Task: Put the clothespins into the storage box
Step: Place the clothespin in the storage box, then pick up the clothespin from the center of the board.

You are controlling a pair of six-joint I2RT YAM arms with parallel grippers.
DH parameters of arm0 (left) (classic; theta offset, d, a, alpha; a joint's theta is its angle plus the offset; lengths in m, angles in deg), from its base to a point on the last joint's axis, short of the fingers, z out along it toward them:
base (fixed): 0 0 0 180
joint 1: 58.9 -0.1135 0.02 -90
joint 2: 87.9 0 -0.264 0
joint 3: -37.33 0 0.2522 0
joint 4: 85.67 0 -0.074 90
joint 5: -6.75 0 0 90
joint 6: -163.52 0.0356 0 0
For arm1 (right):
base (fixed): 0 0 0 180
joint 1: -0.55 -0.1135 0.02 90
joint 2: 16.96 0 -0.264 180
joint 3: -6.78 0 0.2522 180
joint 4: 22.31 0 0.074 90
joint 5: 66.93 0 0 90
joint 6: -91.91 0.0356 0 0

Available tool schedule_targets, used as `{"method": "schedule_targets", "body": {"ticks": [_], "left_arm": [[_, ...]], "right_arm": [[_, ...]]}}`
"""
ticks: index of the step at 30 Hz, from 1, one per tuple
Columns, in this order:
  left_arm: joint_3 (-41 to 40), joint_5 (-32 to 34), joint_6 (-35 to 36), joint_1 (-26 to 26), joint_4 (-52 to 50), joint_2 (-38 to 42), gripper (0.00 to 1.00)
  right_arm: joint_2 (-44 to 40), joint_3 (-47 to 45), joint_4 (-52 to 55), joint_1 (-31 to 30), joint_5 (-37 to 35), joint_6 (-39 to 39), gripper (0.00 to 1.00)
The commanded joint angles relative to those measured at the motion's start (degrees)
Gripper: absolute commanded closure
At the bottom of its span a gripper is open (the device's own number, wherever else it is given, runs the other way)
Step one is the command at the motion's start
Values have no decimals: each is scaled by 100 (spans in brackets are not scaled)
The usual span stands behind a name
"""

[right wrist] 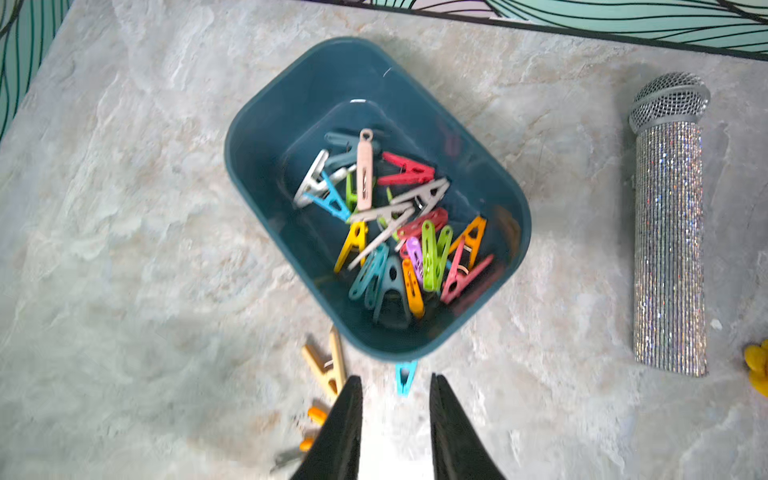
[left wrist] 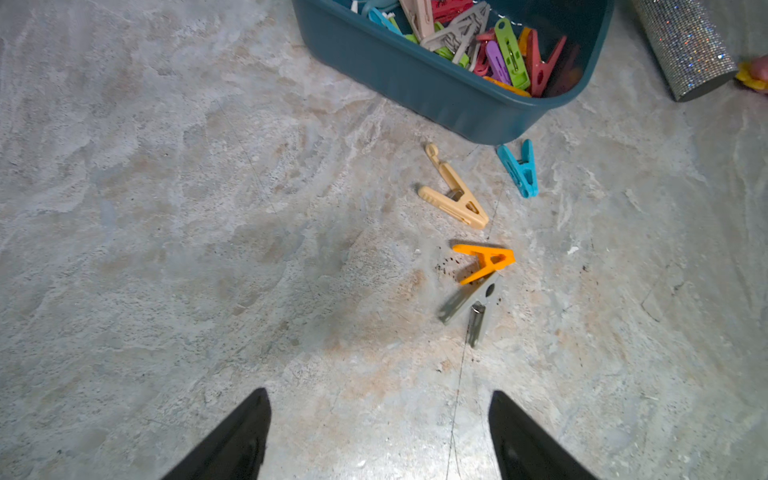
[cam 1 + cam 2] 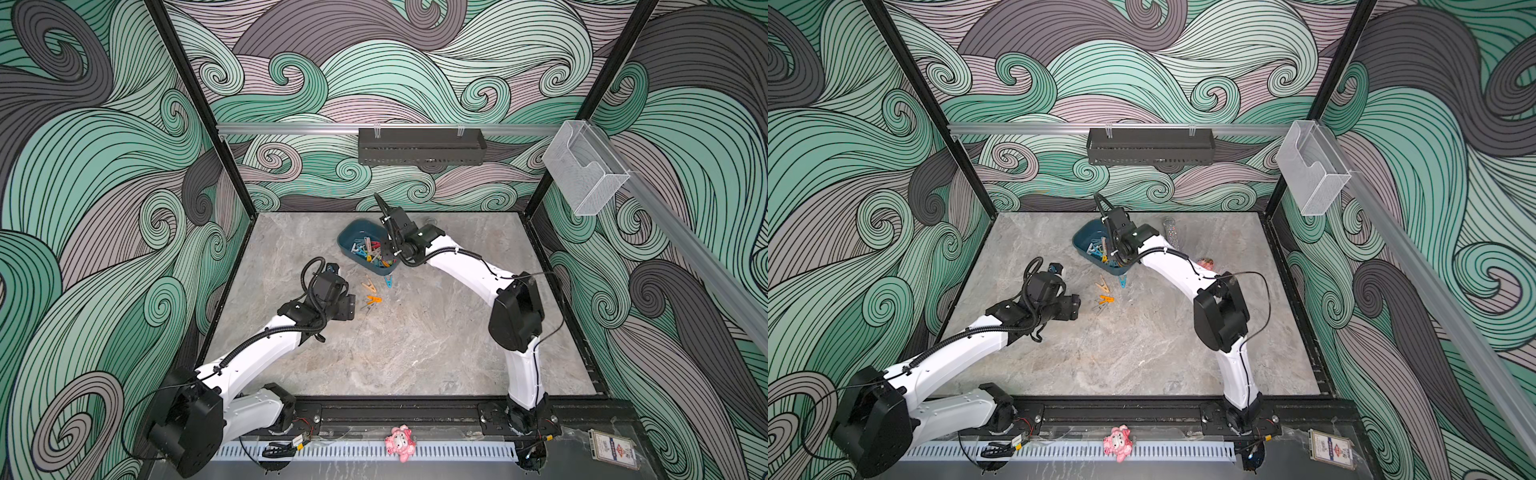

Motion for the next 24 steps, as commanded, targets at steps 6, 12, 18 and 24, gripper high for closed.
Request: {"method": "schedule_targets", "body": {"ticks": [6, 12, 18, 24], "left_arm": [[-348, -599, -448, -6, 221, 117, 17], [-778, -370, -832, -7, 514, 490, 16], [-723, -123, -857, -6, 57, 452, 16], [-814, -29, -917, -6, 72, 435, 16]], "right_arm": [[-734, -1711, -323, -357, 230, 679, 70], [-492, -2158, -492, -531, 152, 932, 69], [-178, -2112, -658, -614, 336, 981, 71], [-16, -2004, -489, -933, 505, 1187, 69]]}}
